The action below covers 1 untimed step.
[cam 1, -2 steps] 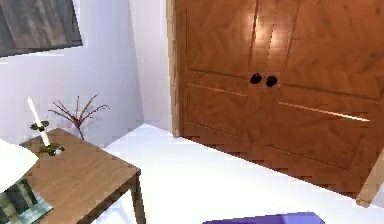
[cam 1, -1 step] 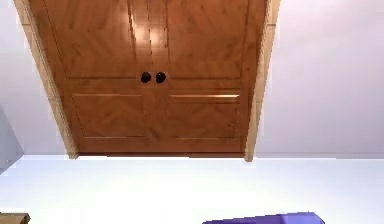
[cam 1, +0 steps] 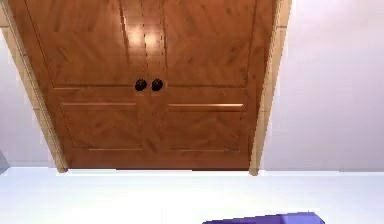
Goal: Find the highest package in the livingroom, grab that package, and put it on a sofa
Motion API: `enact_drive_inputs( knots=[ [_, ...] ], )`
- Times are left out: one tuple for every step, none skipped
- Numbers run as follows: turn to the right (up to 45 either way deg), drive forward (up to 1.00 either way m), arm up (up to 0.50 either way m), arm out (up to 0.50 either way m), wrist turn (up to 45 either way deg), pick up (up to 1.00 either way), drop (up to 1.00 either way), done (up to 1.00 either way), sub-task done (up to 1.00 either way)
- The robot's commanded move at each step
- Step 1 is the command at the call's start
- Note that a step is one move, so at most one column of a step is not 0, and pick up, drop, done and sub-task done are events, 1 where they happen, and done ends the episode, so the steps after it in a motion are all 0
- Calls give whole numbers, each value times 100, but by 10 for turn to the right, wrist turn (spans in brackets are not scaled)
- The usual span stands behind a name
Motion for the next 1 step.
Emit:
enact_drive_inputs(
  knots=[
    [450, 0, 0, 0, 0, 0, 0, 0, 0]
  ],
)
